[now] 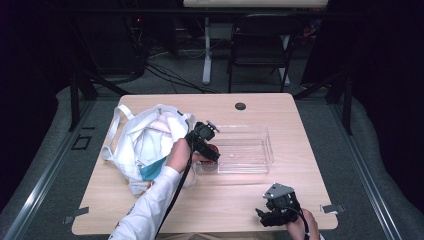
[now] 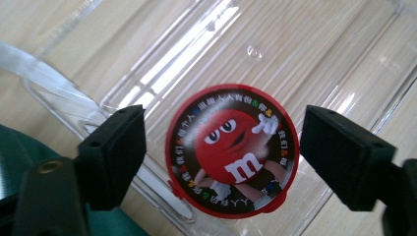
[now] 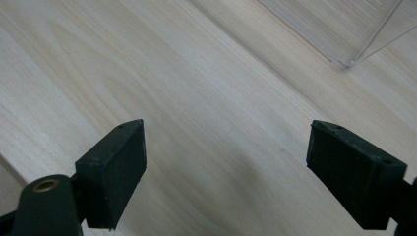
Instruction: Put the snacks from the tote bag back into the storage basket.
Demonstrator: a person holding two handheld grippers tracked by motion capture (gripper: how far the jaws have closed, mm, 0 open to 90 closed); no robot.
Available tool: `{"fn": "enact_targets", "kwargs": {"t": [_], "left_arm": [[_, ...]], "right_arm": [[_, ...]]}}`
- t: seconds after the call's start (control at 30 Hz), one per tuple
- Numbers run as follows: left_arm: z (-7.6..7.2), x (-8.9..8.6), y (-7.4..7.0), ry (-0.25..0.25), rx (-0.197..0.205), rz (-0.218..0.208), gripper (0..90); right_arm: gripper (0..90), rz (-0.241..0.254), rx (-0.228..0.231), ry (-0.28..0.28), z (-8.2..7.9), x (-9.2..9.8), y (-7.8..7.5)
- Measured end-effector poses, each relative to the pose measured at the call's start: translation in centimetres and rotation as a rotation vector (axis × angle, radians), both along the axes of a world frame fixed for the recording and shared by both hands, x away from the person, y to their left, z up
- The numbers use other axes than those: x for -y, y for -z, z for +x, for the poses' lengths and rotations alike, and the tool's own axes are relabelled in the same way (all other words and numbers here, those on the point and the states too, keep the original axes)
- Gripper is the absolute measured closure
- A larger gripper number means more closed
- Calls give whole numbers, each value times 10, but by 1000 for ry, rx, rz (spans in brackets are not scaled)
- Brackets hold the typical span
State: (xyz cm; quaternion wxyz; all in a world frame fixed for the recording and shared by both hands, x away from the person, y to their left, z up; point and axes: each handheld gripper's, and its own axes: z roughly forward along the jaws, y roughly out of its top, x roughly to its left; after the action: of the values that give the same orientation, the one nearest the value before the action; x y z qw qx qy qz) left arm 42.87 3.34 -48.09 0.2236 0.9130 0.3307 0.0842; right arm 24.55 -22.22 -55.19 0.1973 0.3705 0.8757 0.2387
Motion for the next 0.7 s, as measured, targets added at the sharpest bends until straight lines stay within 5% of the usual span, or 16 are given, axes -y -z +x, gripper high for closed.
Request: {"fn": "enact_targets", "kwargs": {"t": [0.2,0.7], "left_arm": [[-5,-11,-25,-8,50,-50,90],[-20,-62,-58,-77,134,-60,4]], "right_arm": [[147,-4,-2,2,0,1,-1],[146,-6,-6,4,0,0,0]]}}
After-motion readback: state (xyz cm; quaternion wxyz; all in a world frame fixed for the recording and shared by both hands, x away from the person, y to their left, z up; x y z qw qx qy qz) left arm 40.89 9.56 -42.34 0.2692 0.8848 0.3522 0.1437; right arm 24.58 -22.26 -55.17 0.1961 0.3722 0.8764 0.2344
